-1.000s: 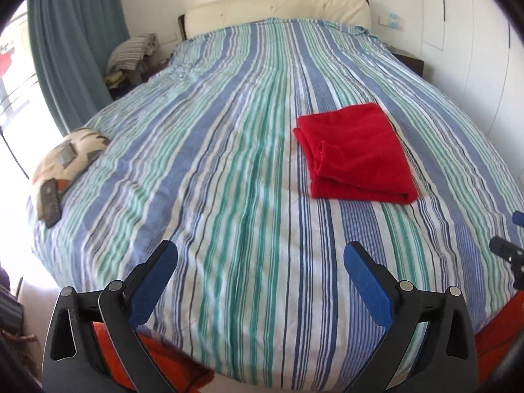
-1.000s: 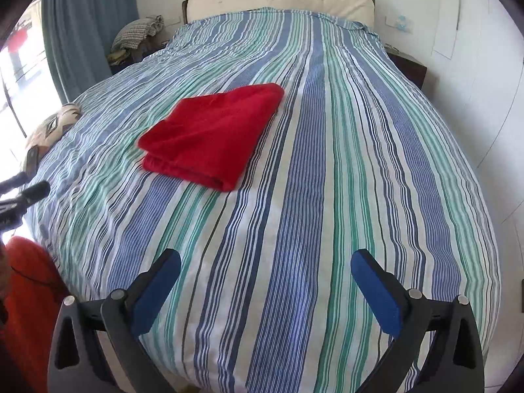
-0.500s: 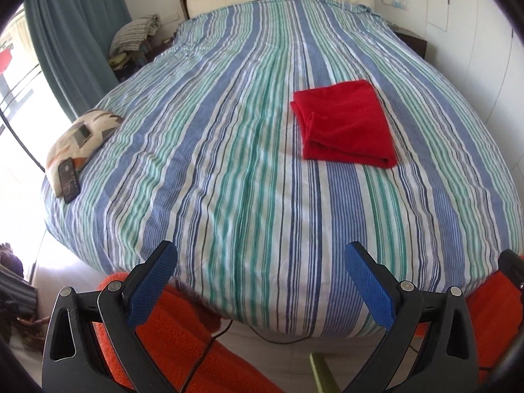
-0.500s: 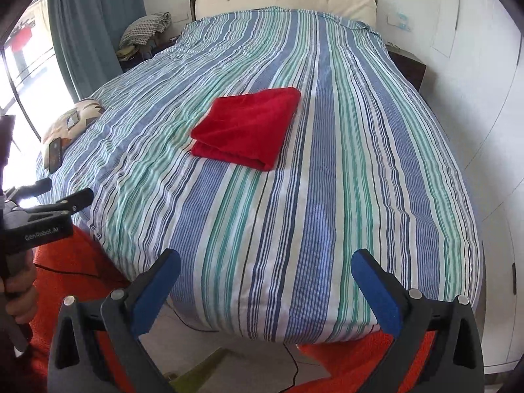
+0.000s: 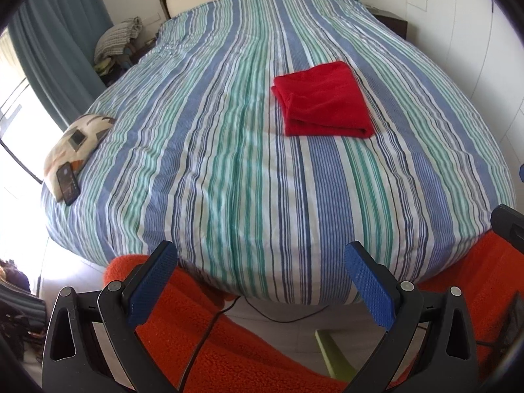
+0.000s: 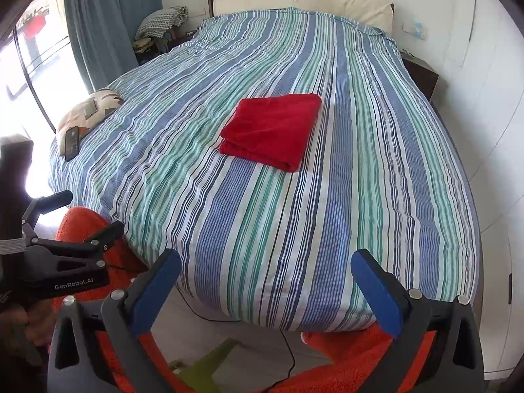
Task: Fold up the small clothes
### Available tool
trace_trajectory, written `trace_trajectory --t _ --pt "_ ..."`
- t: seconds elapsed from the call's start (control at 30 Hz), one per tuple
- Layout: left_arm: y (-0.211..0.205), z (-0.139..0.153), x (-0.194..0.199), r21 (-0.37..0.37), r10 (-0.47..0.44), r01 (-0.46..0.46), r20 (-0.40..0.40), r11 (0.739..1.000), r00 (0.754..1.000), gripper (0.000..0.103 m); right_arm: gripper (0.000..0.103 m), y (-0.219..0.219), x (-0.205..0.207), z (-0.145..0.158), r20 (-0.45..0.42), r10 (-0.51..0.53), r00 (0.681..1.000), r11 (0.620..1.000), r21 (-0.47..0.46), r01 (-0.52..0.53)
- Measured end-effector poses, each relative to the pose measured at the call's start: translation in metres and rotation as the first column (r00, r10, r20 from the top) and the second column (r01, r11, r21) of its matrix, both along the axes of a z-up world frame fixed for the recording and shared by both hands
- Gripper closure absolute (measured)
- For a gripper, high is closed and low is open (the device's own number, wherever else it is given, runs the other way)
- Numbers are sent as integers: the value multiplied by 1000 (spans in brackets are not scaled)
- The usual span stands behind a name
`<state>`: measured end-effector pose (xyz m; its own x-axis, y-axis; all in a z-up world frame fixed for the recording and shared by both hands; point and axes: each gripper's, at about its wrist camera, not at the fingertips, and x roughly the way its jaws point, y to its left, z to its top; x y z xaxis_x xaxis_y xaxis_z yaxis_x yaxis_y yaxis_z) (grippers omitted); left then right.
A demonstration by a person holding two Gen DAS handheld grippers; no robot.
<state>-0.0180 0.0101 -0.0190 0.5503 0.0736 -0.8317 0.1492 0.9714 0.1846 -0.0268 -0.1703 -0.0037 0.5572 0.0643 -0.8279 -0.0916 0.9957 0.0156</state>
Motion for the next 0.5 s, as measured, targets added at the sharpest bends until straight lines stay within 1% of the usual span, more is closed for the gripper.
trace_trajectory --t 0.1,0.2,0.37,0.5 --pt "-1 2 -3 11 -16 16 -12 1000 1000 1 1 -3 -5 6 0 -4 1000 1000 -17 4" --pt "0 7 -4 1 -19 19 -16 1000 1000 1 1 -6 -11 14 1 -15 1000 1000 -5 15" --pt "0 25 -5 -31 -16 17 19 999 1000 1 1 2 -19 23 7 -3 1000 1000 7 3" --pt "-1 34 -5 -42 -11 13 43 999 999 1 1 6 -19 23 3 -2 1000 1000 10 2"
